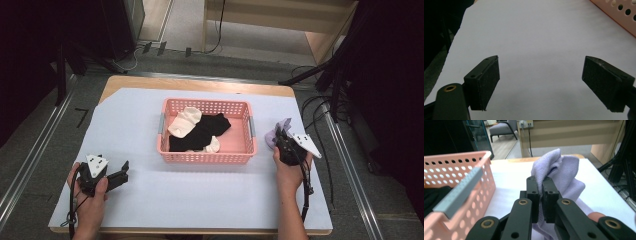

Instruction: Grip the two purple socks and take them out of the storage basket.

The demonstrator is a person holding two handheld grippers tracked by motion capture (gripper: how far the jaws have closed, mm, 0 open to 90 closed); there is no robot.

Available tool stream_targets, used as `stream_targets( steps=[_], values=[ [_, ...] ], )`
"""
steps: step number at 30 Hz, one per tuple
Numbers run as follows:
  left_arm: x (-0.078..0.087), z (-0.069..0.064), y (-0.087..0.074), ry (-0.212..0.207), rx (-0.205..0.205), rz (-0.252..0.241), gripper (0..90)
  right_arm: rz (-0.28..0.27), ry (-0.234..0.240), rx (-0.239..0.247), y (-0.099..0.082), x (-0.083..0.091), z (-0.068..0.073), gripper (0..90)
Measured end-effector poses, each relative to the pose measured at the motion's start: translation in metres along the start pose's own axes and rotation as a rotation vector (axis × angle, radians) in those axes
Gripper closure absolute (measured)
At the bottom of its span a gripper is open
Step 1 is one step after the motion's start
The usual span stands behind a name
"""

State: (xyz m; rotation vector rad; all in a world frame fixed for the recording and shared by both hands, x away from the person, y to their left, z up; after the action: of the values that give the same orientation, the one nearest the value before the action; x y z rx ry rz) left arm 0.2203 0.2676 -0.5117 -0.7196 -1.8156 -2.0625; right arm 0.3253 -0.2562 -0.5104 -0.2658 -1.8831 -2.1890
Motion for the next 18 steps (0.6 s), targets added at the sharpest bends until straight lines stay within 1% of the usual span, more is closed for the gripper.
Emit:
stream_targets(
  steps=[3, 4, 5, 6, 7, 9, 10, 11, 12, 14, 17, 18],
  values=[
    [0.000, 0.000, 0.000, 0.001, -0.002, 0.001, 15.4, 0.013, 0.019, -0.021, -0.004, -0.001, -0.001, 83.0],
    [0.000, 0.000, 0.000, -0.001, 0.000, -0.001, 15.4, 0.020, 0.031, -0.041, -0.004, 0.000, 0.000, 80.4],
    [0.000, 0.000, 0.000, 0.000, -0.001, 0.000, 15.4, 0.022, 0.045, -0.059, -0.004, 0.001, 0.000, 76.5],
    [0.000, 0.000, 0.000, -0.002, -0.001, 0.000, 15.4, 0.021, 0.069, -0.078, -0.003, 0.002, 0.000, 70.6],
    [0.000, 0.000, 0.000, -0.001, 0.000, 0.000, 15.4, 0.018, 0.082, -0.093, -0.003, 0.002, 0.001, 63.6],
    [0.000, 0.000, 0.000, -0.001, 0.002, -0.002, 15.4, 0.005, 0.084, -0.074, -0.002, 0.004, 0.003, 53.1],
    [0.000, 0.000, 0.000, -0.001, 0.002, -0.001, 15.4, 0.004, 0.087, -0.073, -0.002, 0.005, 0.004, 50.1],
    [0.000, 0.000, 0.000, 0.000, 0.003, -0.002, 15.4, 0.002, 0.088, -0.055, -0.001, 0.006, 0.004, 47.2],
    [0.000, 0.000, 0.000, 0.000, 0.003, -0.002, 15.4, 0.006, 0.089, -0.048, -0.001, 0.008, 0.005, 45.3],
    [0.001, 0.000, 0.000, -0.001, 0.004, 0.002, 15.4, 0.013, 0.096, -0.050, -0.001, 0.012, 0.005, 42.3],
    [0.000, 0.001, 0.000, -0.003, 0.003, -0.004, 15.4, 0.010, 0.144, -0.063, -0.001, 0.020, 0.004, 33.8],
    [0.000, 0.001, 0.000, -0.002, 0.002, -0.001, 15.4, 0.009, 0.148, -0.058, -0.001, 0.022, 0.004, 32.6]
  ],
)
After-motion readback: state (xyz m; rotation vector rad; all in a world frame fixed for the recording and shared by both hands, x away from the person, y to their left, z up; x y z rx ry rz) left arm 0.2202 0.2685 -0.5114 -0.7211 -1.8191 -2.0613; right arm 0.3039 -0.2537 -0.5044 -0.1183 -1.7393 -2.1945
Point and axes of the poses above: each handheld gripper's, and its own axes: x roughly backward along the jaws, y roughly out of its top, z roughly to its left, the point moved 1 cm from there along -x, roughly forward along the jaws, and after that the axes turned 4 degrees about -y, right-handed, at the moved point
